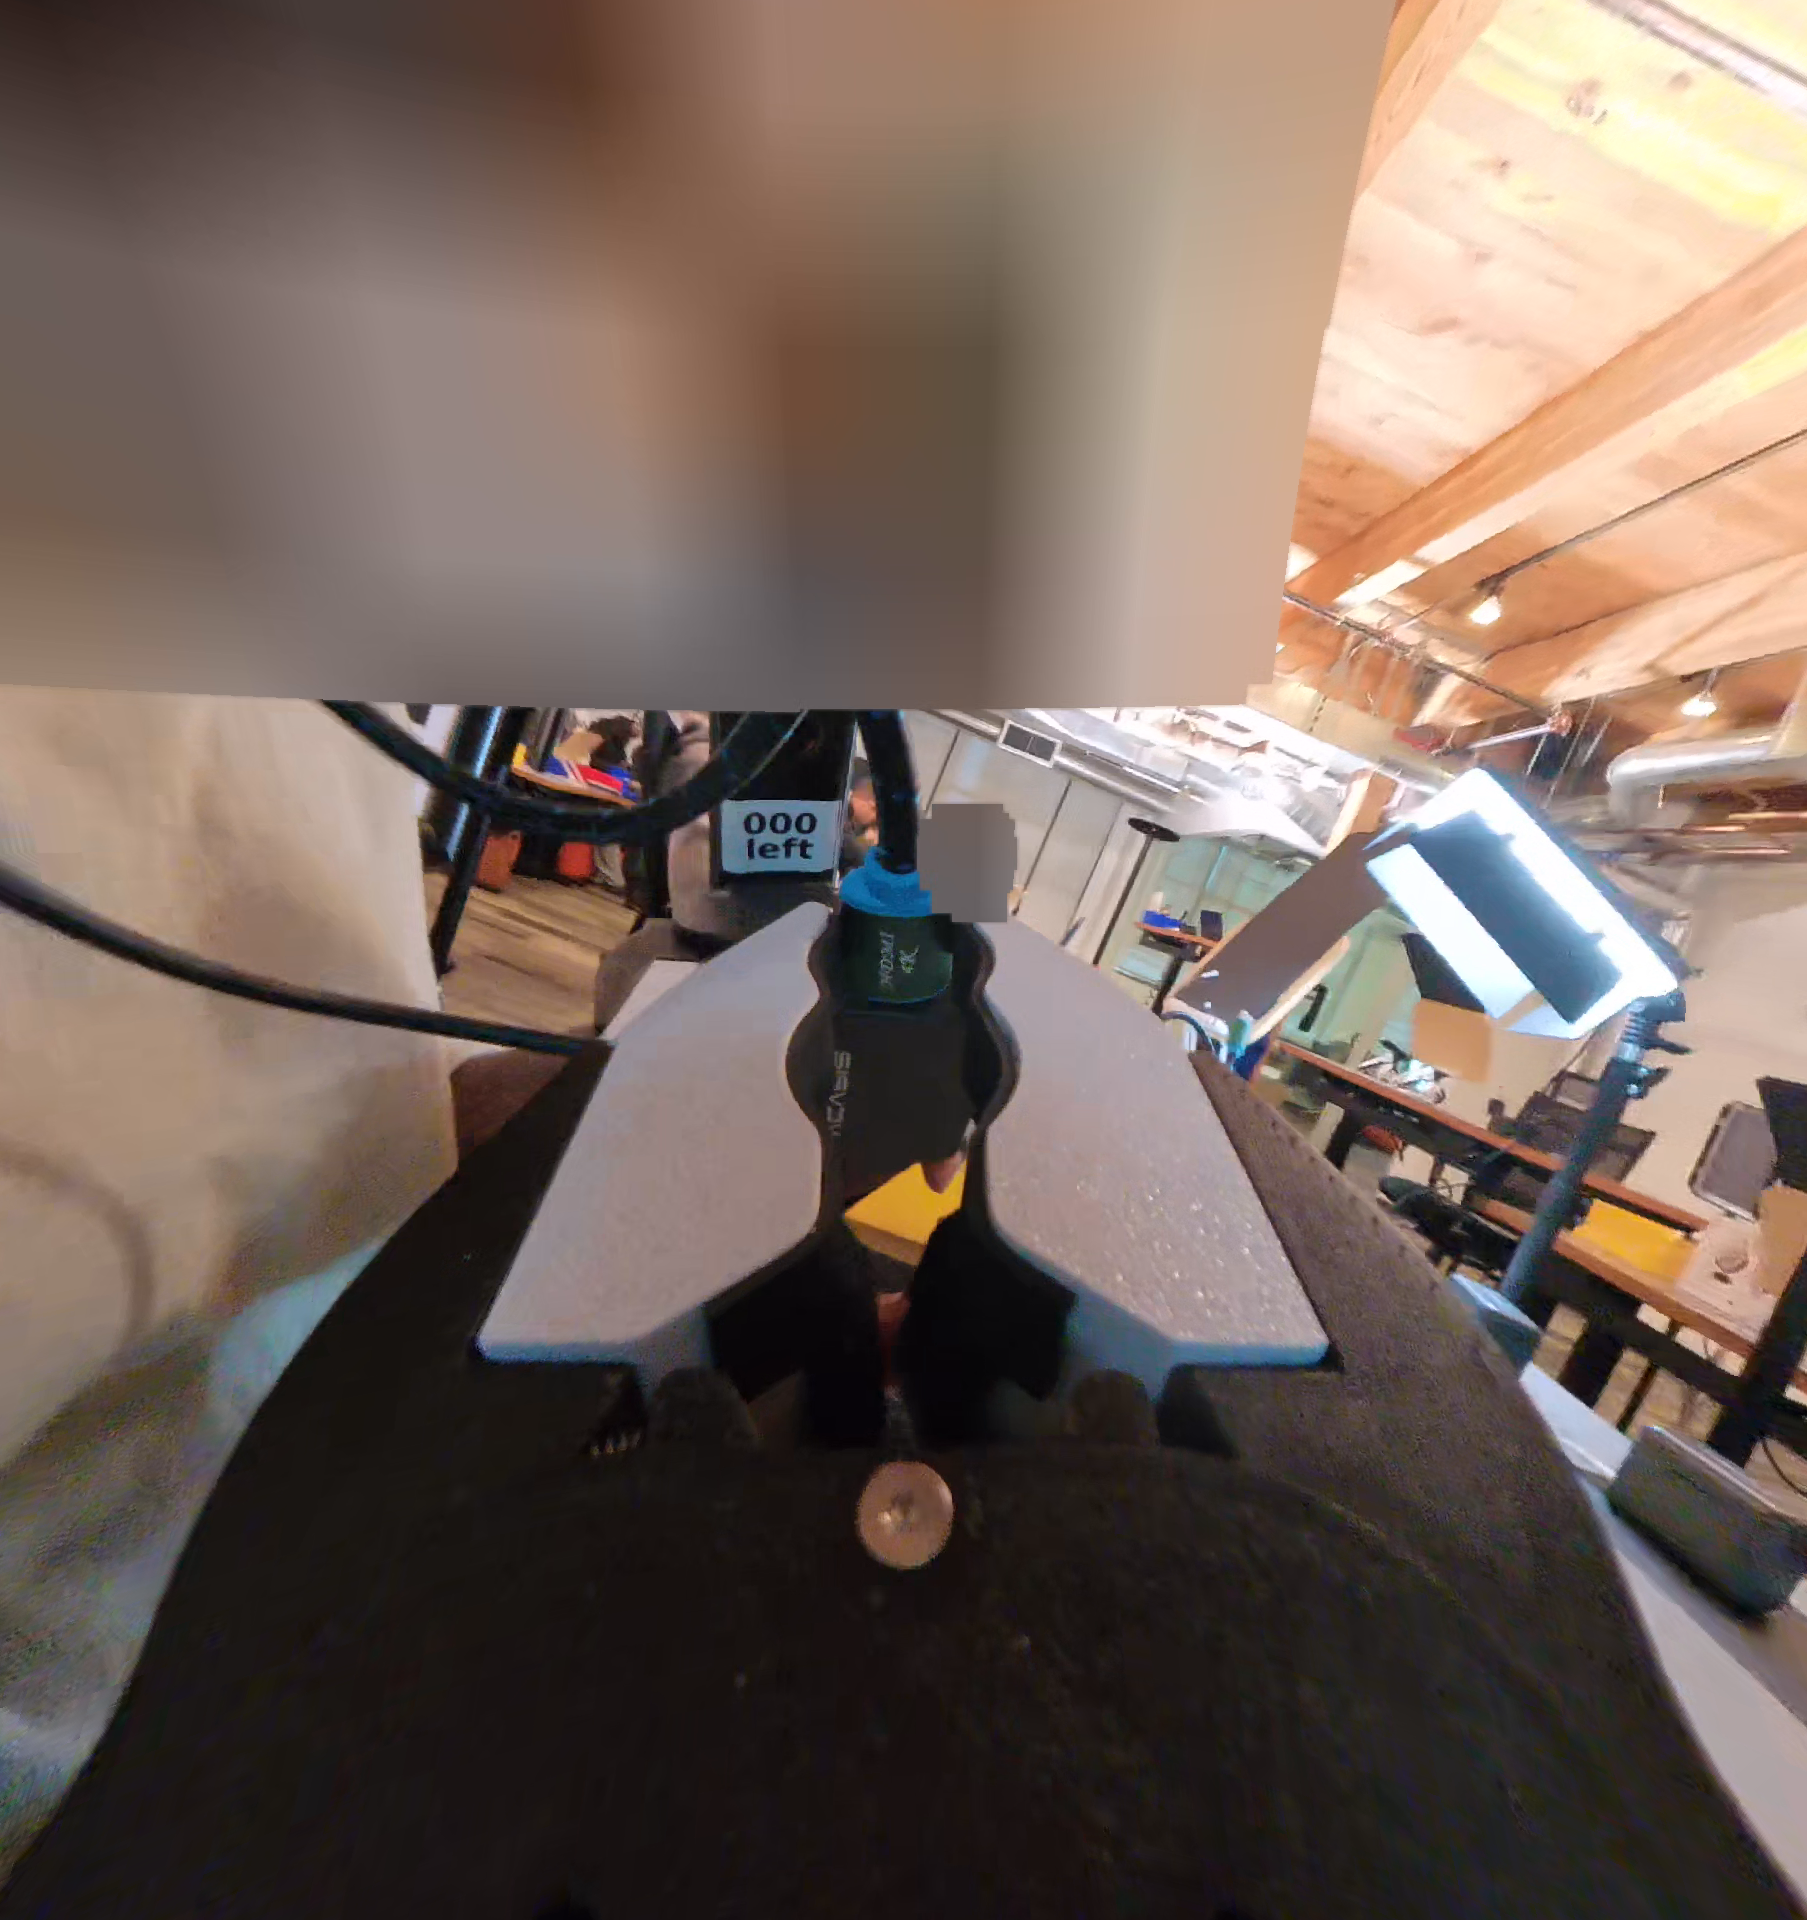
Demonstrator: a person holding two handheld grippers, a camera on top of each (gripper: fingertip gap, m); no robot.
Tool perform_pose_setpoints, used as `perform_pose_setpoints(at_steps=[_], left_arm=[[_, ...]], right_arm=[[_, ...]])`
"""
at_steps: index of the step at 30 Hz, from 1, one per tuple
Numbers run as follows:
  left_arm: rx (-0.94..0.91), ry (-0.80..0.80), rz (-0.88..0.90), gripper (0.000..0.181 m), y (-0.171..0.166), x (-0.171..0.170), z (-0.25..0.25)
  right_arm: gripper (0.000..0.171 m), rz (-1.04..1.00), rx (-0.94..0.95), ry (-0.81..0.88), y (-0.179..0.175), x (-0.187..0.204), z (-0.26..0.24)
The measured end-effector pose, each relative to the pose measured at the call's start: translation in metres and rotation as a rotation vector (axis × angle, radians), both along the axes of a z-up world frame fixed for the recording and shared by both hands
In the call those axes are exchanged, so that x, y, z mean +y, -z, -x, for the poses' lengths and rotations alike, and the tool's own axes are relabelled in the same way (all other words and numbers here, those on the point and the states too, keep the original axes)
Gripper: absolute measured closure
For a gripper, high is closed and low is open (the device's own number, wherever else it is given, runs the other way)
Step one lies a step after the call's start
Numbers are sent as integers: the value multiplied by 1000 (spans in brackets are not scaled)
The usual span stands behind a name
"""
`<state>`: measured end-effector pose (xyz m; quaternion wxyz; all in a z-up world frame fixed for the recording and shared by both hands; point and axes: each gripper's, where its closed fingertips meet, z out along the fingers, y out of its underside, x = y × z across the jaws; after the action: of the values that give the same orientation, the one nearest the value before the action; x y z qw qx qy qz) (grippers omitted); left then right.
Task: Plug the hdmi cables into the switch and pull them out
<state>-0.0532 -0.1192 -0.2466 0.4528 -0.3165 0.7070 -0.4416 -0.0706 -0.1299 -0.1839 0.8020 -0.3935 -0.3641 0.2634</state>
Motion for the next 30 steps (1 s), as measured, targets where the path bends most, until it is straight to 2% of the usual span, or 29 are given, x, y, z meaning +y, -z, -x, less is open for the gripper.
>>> perform_pose_setpoints(at_steps=[5, 7, 8, 11, 14, 17, 19, 23, 27, 29, 30], left_arm=[[-14, -24, 15, 103, -2, 0, -4], [8, -214, -29, 103, 6, 40, -9], [14, -220, 3, 103, 8, 49, -6], [-66, -202, 65, 103, -9, 58, 6], [-119, -297, 85, 103, -20, 80, 13], [-175, -392, 104, 103, -30, 101, 22], [-223, -462, 122, 103, -40, 115, 31], [-328, -545, 145, 102, -62, 134, 54], [-347, -588, 143, 103, -70, 144, 69], [-348, -602, 133, 102, -72, 145, 71], [-345, -606, 129, 102, -71, 146, 71]], right_arm=[[151, 57, 133, -55, -4, -1, -10], [151, -105, 255, -126, -29, -32, -27], [151, -120, 280, -107, -37, -38, -37], [150, -27, 223, 163, -38, -29, -71], [150, 96, 207, 446, -43, -26, -107], [151, 273, 159, 855, -36, -31, -162], [151, 347, 106, 1151, -30, -53, -206], [150, 496, -55, 1759, -12, -130, -298], [150, 732, -276, 2069, 14, -199, -340], [150, 863, -464, 2111, 30, -217, -346], [150, 950, -556, 2072, 44, -218, -347]])
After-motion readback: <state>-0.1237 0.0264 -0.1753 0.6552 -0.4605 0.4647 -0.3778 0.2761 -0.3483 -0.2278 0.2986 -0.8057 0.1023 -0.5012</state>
